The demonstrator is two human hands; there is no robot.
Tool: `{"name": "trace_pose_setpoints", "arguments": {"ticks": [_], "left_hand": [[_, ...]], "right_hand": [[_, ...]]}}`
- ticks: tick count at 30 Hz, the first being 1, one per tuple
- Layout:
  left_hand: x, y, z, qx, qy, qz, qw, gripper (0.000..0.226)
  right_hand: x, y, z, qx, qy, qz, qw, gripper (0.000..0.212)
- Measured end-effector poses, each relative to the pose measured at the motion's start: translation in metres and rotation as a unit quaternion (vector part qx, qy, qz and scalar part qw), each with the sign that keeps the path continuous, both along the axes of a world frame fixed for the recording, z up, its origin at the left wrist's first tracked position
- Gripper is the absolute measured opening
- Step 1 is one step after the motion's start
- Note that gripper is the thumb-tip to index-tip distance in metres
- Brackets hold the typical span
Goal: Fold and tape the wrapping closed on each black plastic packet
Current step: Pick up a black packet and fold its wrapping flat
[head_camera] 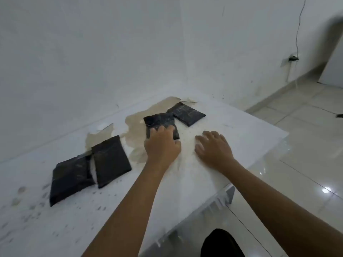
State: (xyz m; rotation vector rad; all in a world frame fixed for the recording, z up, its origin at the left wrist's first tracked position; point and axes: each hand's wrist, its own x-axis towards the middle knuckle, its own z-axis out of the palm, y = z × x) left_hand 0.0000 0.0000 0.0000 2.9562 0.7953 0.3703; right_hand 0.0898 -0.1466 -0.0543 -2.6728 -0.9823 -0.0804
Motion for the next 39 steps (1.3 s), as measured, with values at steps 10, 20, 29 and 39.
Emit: {"name": "trace_pose_setpoints", "arguments": {"ticks": [10,20,29,39], "left_hand": [[0.106,0.027,-0.017,-0.022,0.065,-0.023,0.997,0.063],[0.129,0.014,-0.032,-0.078,-0.036,0.006,0.996,0.041],[0.147,0.016,-0.005,-0.365,-0.069,0.098,0.923,0.066],[0.155,0.019,-0.005,-0.433,-0.09,0.139,0.886,0.095]], "right_hand": [[0.01,0.005,-0.021,0.114,-0.026,-0.019,0.993,0.03],[0.012,0.006,-0.021,0.118,-0.02,-0.017,0.993,0.036],[0.012,0.006,-0.019,0.106,-0.024,-0.02,0.994,0.038],[0.011,0.005,-0.018,0.119,-0.033,-0.02,0.992,0.037]]}}
